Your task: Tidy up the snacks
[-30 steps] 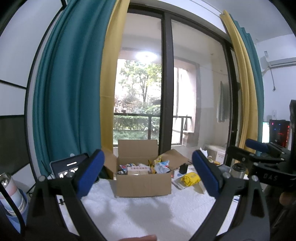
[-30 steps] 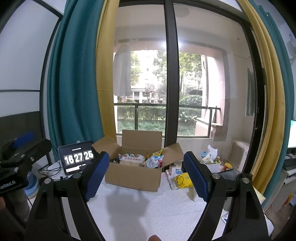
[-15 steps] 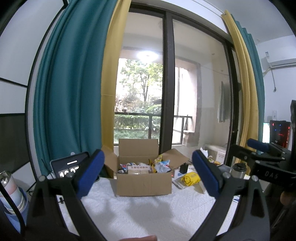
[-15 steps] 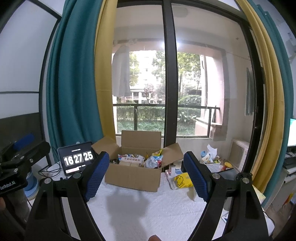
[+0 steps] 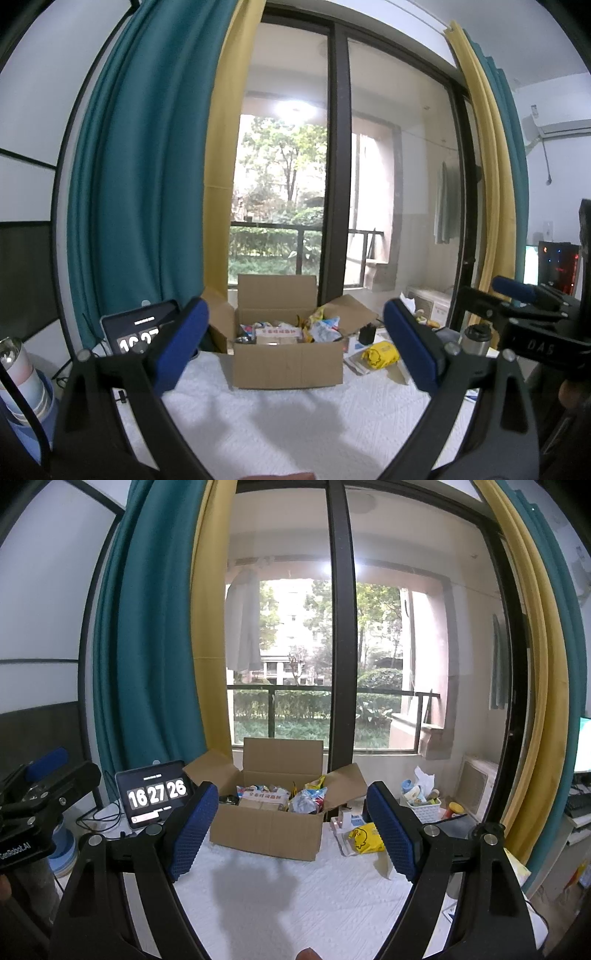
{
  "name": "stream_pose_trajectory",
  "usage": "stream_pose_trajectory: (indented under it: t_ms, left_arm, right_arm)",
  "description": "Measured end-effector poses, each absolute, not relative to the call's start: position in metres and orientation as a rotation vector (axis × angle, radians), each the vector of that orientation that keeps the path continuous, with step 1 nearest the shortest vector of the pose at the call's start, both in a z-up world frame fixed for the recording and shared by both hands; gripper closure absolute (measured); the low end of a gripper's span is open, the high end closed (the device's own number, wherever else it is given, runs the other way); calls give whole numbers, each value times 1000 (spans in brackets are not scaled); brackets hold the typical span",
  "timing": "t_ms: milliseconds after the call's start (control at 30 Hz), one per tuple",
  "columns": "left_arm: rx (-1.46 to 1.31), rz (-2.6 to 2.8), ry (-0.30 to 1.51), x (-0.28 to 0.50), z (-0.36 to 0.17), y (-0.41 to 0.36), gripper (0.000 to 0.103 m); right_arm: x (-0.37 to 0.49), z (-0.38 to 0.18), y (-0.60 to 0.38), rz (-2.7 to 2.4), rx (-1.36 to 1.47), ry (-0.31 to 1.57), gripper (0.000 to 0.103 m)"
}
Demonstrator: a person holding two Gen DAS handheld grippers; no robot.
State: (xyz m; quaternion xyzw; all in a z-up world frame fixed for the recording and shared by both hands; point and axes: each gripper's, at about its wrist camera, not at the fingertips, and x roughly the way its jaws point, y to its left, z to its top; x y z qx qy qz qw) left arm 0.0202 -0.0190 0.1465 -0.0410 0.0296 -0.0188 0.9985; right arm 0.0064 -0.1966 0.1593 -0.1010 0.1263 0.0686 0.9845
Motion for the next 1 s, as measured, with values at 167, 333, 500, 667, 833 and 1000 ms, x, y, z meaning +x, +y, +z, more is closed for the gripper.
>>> stream_pose_trajectory:
  t_ms: [167, 333, 500, 667, 833, 1000]
  left_arm:
    - [-84, -31, 63, 19, 146, -19, 6]
    - [-92, -24, 61, 18, 147, -18, 6]
    - [-91, -23, 61, 18, 147, -18, 6]
    - [-86, -28, 64, 19, 146, -19, 6]
    - [-76, -38, 68, 22, 146, -19, 6]
    - [-39, -49, 73, 33, 146, -22, 6]
  right_arm:
    - [7, 159, -197, 140, -206, 253, 18]
    - [8, 158, -194, 140, -207, 254, 18]
    - [8, 158, -194, 140, -207, 254, 18]
    - [8, 159, -194, 140, -208, 252, 18]
    - [9, 159, -193, 140, -207, 257, 18]
    - [11, 158, -195, 145, -204, 266, 18]
